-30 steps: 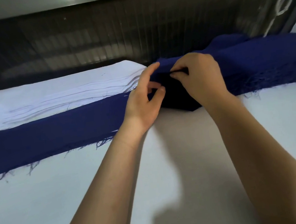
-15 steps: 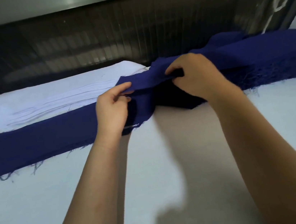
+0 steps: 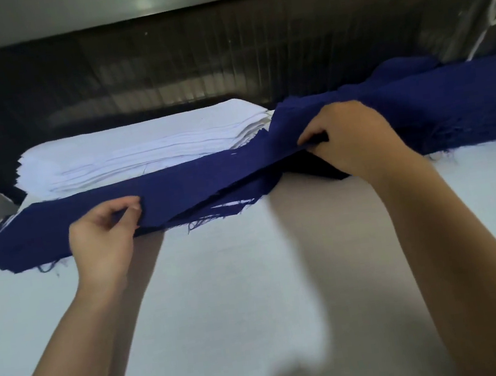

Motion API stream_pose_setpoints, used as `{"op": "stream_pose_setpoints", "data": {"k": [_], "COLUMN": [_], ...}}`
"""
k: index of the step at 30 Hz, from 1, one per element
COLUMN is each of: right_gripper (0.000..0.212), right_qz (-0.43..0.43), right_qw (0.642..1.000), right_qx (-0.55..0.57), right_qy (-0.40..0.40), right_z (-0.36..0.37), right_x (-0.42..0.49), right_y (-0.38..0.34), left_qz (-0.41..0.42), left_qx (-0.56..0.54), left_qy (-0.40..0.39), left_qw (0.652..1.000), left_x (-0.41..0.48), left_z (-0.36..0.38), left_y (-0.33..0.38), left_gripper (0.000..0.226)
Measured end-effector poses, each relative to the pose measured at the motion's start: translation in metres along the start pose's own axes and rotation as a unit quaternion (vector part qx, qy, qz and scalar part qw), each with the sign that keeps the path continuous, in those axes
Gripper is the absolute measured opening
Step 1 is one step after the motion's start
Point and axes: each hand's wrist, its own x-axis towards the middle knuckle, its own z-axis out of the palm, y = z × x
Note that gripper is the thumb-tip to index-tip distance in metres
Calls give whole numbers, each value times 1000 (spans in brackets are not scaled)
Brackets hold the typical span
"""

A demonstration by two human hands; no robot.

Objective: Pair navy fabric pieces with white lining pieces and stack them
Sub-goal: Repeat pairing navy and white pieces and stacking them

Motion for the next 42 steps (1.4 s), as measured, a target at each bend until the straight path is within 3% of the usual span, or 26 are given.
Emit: {"op": "stream_pose_setpoints", "data": {"k": [9,14,16,18,21,26,33,42], "right_gripper": [30,22,50,58,54,52,46,34], "right_qz": [-30,-47,-52,-51,-27,-15,-23,-22], "right_qw": [994,990,988,992,996,993,991,980], "right_qx": [-10,22,41,44,43,44,56,191], "right_qy": [-103,-133,-137,-111,-72,-105,-116,46], "right_z": [35,41,45,48,54,61,63,59], "right_x": [-48,-61,-64,-65,-64,-65,-60,-12], "right_y": [-37,-48,-52,-53,-52,-49,-50,-65], "left_qz": [22,34,48,75,100,97,58,48], "left_qx": [116,280,317,332,340,340,307,301], "left_qy": [4,59,59,49,24,-51,-35,7], "left_qw": [993,958,945,939,935,934,949,952], "left_x": [-33,-53,-58,-60,-60,-54,-49,-8], "left_z": [-62,-60,-55,-52,-52,-54,-56,-52], "left_y": [-28,-26,-24,-23,-24,-27,-26,-18], "left_gripper": [28,30,30,30,30,27,26,35]}}
